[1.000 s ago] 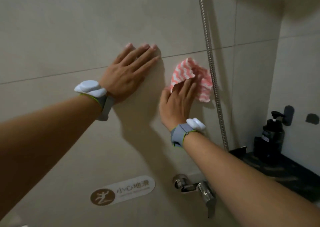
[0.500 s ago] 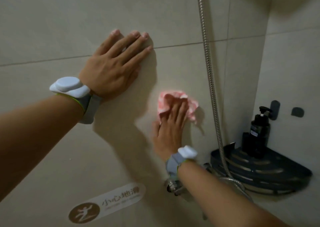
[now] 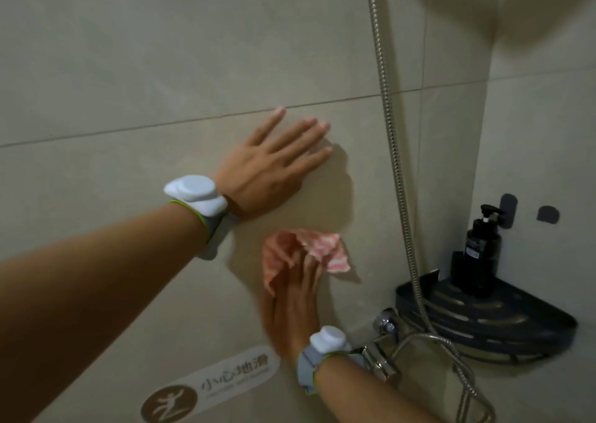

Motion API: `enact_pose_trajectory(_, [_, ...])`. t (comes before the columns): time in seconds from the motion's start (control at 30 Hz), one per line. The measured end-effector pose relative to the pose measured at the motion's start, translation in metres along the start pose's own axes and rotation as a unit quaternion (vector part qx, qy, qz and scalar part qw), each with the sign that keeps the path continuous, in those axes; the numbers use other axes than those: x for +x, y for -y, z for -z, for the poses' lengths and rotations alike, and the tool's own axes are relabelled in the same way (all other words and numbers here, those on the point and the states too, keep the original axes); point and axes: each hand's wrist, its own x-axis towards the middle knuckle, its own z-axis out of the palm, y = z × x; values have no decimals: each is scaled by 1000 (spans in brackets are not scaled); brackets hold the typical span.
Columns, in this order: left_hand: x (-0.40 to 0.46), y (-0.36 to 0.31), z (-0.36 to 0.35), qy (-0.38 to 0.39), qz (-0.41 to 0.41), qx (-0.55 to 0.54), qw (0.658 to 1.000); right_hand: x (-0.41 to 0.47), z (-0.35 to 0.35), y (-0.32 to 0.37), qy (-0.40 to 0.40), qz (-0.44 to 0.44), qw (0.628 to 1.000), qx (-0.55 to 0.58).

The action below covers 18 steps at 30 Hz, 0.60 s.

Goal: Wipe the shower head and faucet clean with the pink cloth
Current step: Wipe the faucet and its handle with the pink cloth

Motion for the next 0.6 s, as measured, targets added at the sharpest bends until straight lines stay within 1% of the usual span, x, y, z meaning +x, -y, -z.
enact_pose_trajectory(0.07, [11, -20, -11, 22, -11, -11, 1000, 1, -1, 0, -2, 71, 997, 0])
enact_pose_trajectory(0.1, [14, -27, -17, 40, -12, -9, 999, 3, -1, -6, -2, 83, 997, 3])
enact_pose_trajectory(0.13, [15, -30, -24, 55, -14, -1, 998, 5, -2, -15, -4, 70, 998, 7])
enact_pose_trajectory(0.17, [14, -31, -30, 62, -17, 8, 998, 9, -1, -26, -16, 22, 1000, 13])
enact_pose_trajectory(0.2, [13, -32, -35, 61, -20, 14, 998, 16, 3, -38, -42, -51, 998, 26])
enact_pose_trajectory(0.27, [11, -33, -41, 48, -22, 20, 998, 36, 18, -62, -99, -197, 972, 84])
enact_pose_trajectory(0.3, [11, -33, -42, 39, -21, 25, 999, 49, 27, -72, -119, -244, 956, 109])
enact_pose_trajectory(0.33, [11, -32, -43, 30, -19, 30, 999, 64, 35, -84, -135, -280, 941, 135])
enact_pose_trajectory(0.4, [11, -31, -44, 21, -18, 39, 999, 90, 45, -105, -166, -361, 897, 192])
enact_pose_trajectory(0.47, [10, -30, -45, 27, -21, 45, 998, 104, 48, -117, -184, -426, 854, 234])
enact_pose_trajectory(0.6, [8, -28, -44, 34, -26, 51, 998, 87, 35, -100, -195, -483, 804, 287])
